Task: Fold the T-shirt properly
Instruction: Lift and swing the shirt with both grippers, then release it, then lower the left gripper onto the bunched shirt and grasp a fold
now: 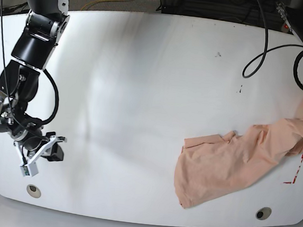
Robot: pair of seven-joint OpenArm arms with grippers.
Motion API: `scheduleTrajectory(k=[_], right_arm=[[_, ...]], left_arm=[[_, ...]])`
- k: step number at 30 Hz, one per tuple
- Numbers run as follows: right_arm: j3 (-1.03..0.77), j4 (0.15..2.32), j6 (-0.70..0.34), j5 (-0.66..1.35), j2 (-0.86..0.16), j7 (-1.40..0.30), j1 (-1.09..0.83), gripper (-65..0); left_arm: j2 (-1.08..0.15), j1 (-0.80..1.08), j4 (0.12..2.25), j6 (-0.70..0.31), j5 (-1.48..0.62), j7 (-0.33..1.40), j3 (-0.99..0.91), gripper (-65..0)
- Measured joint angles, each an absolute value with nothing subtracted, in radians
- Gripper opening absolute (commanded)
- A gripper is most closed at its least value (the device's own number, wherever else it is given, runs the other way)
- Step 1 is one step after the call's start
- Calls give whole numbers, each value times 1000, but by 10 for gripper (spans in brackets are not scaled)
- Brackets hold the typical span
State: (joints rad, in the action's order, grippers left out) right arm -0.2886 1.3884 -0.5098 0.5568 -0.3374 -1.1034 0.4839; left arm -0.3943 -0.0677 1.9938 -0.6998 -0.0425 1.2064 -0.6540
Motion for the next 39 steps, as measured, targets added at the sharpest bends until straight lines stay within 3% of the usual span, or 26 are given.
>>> scheduleTrajectory(k=[4, 6, 13, 16, 18, 22, 28, 39], right_arm=[[-230, 1305, -509, 558, -288, -1073, 495, -185], [-197, 1262, -509, 559, -265, -1036, 502, -146], [-154, 1220, -499, 557, -181, -981, 492, -143], [-152, 1222, -499, 561, -168, -976, 492, -143], [-153, 1222, -498, 561, -171, -977, 492, -143], [-155, 1222, -498, 561, -181, -979, 491, -143], [-155, 1223, -499, 558, -181, -978, 489, -143], [-157, 1282, -498, 554, -198, -978, 423, -143]], left_arm=[[-394, 15, 1993, -700, -47, 1203, -697, -650], [-381, 59, 1993, -700, -50, 1198, -724, -650], [-323, 159, 1992, -701, -47, 1174, -761, -619], [-325, 185, 1992, -701, -36, 1174, -734, -506], [-325, 200, 1992, -701, -38, 1174, -704, -371], [-323, 224, 1992, -701, -53, 1159, -661, -206], [-318, 198, 1991, -701, -36, 1168, -483, -214], [-138, -102, 1847, -697, -15, 1159, -266, -211]])
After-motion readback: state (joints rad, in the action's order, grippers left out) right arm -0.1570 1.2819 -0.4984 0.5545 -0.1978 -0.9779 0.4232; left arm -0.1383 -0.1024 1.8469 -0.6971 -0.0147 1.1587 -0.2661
